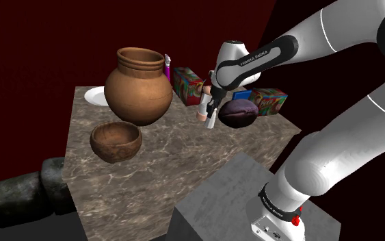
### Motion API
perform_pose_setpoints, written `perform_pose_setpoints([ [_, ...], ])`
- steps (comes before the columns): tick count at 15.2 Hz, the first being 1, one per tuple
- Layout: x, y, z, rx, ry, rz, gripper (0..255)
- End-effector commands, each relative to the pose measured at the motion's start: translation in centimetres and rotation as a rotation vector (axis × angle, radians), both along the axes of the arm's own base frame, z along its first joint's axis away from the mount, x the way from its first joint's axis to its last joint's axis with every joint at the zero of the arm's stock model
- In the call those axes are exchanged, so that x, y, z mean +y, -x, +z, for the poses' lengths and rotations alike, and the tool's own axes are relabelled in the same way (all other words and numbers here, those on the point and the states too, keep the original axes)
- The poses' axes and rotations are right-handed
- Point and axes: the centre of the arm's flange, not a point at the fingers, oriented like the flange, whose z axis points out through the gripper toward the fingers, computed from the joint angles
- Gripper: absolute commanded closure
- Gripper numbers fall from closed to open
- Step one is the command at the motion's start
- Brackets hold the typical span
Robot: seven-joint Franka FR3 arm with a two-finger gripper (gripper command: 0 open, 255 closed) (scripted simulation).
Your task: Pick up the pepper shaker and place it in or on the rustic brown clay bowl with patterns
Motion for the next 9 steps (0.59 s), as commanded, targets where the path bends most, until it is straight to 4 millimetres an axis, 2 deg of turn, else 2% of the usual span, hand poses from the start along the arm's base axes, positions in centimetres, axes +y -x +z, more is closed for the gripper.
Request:
perform_pose_setpoints([
  [1,0.0,0.0,0.0,0.0,0.0,0.0,255],
  [5,0.0,0.0,0.0,0.0,0.0,0.0,255],
  [9,0.0,0.0,2.1,0.0,0.0,0.0,255],
])
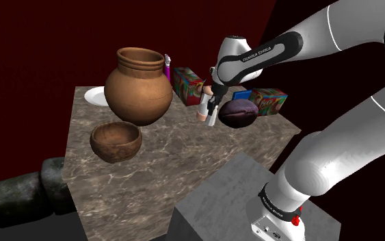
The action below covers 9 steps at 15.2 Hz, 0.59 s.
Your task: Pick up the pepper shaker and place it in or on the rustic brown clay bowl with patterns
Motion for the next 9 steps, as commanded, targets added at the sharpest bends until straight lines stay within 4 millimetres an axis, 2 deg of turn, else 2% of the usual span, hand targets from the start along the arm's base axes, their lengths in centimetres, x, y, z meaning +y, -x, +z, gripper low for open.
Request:
perform_pose_setpoints([
  [1,0.0,0.0,1.0,0.0,0.0,0.0,255],
  [9,0.0,0.0,5.2,0.0,0.0,0.0,255],
])
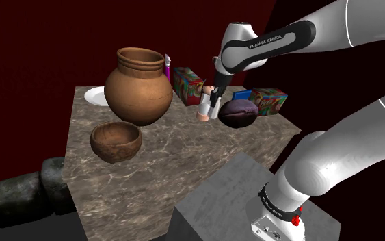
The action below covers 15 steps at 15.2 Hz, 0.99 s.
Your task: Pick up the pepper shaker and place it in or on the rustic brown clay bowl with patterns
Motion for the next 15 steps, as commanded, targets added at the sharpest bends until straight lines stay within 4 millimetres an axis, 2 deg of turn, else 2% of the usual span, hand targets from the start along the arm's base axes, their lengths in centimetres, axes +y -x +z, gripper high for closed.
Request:
perform_pose_setpoints([
  [1,0.0,0.0,1.2,0.0,0.0,0.0,255],
  [15,0.0,0.0,8.6,0.0,0.0,0.0,255],
])
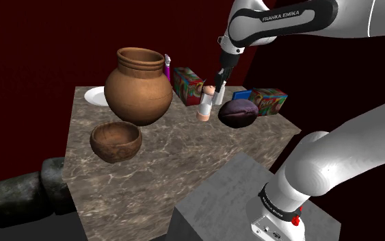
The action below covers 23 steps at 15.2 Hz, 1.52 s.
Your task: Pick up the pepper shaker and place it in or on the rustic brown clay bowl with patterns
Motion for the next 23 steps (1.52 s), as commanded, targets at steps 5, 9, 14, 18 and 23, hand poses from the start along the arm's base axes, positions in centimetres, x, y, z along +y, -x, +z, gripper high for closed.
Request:
perform_pose_setpoints([
  [5,-0.1,0.0,2.9,0.0,0.0,0.0,255],
  [9,5.1,-0.9,3.2,0.0,0.0,0.0,255],
  [14,11.6,-2.1,3.6,0.0,0.0,0.0,255],
  [18,16.8,-3.1,3.8,0.0,0.0,0.0,255],
  [23,23.3,-4.3,4.2,0.0,0.0,0.0,255],
])
